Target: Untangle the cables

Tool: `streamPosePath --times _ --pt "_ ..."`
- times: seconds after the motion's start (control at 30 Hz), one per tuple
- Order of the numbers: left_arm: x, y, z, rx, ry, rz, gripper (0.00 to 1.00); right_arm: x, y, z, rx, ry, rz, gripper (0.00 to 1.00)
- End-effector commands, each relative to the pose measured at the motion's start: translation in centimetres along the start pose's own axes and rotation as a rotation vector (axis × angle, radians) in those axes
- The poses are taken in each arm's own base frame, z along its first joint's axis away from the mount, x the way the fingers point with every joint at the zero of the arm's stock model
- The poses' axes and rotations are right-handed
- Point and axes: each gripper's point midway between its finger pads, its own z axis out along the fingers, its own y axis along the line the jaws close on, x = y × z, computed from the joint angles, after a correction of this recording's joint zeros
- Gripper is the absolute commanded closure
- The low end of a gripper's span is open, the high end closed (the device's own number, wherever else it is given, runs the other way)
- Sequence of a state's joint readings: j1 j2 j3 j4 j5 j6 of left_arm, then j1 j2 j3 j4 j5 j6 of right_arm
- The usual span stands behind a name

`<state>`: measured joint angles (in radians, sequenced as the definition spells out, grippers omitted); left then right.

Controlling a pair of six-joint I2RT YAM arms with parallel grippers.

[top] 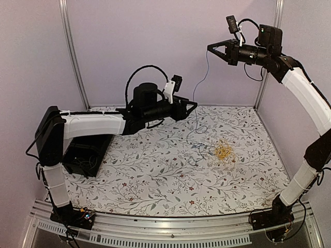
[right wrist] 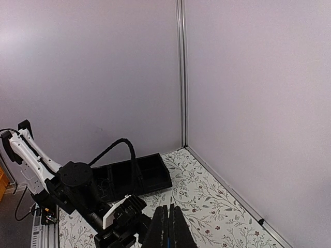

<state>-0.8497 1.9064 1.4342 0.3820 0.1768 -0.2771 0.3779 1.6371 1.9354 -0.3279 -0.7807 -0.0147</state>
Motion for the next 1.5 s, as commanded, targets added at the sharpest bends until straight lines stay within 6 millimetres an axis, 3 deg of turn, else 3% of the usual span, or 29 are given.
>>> streamPosePath --times 0.0,0.27,0.4,0.5,0.6,0.67,0.73,0.8,0.93,1.03,1.2,1.27,1.37,1.47 --pt "-1.4 -2.0 0.8 0.103 -0.052 0.018 0.53 -0.9 0.8 -0.3 -0.002 -0.023 -0.013 1.00" --pt "-1.0 -2.2 0.6 0.138 -0.040 -0.011 0.89 -0.8 1.0 -0.4 -0.002 -0.021 -0.012 1.00" --pt "-1.5 -1.4 -0.5 0.108 -0.047 -0.021 0.97 -0.6 0.2 -0.4 0.044 -0.017 -0.014 1.00" --pt "-2.7 -1.1 -2.2 0.097 -0.062 -0.008 1.00 1.2 -2.4 -0.5 0.157 0.015 0.000 1.00" --pt "-4.2 -0.7 -4.2 0.102 -0.060 0.000 1.00 6.1 -6.5 -1.3 0.280 0.085 0.079 1.00" --pt "-5.5 -0.4 -5.6 0.101 -0.064 0.005 1.00 10.9 -9.3 -2.2 0.358 0.151 0.161 1.00" --pt "-7.0 0.0 -6.8 0.084 -0.080 0.014 1.00 16.1 -10.8 -2.6 0.398 0.240 0.250 1.00" --pt "-8.4 0.4 -8.0 0.067 -0.102 0.025 1.00 21.2 -10.4 -2.3 0.360 0.326 0.320 1.00" --pt "-10.2 1.2 -9.5 0.052 -0.111 0.030 1.00 26.3 -8.6 -1.7 0.296 0.394 0.426 1.00" --pt "-11.1 2.5 -10.6 0.008 -0.116 0.024 1.00 27.0 -6.7 -0.4 0.213 0.403 0.444 1.00" --pt "-12.0 5.8 -13.0 -0.134 -0.147 0.001 1.00 26.1 -3.3 1.8 0.038 0.385 0.433 1.00" --pt "-11.9 6.6 -13.9 -0.172 -0.141 -0.005 1.00 25.3 -2.3 2.4 -0.041 0.364 0.428 0.89" --pt "-11.2 8.2 -14.9 -0.249 -0.104 -0.015 1.00 23.9 -2.3 2.7 -0.058 0.336 0.415 0.68" --pt "-10.2 10.4 -16.4 -0.346 -0.051 -0.029 1.00 22.9 -2.5 2.8 -0.054 0.328 0.380 0.57"
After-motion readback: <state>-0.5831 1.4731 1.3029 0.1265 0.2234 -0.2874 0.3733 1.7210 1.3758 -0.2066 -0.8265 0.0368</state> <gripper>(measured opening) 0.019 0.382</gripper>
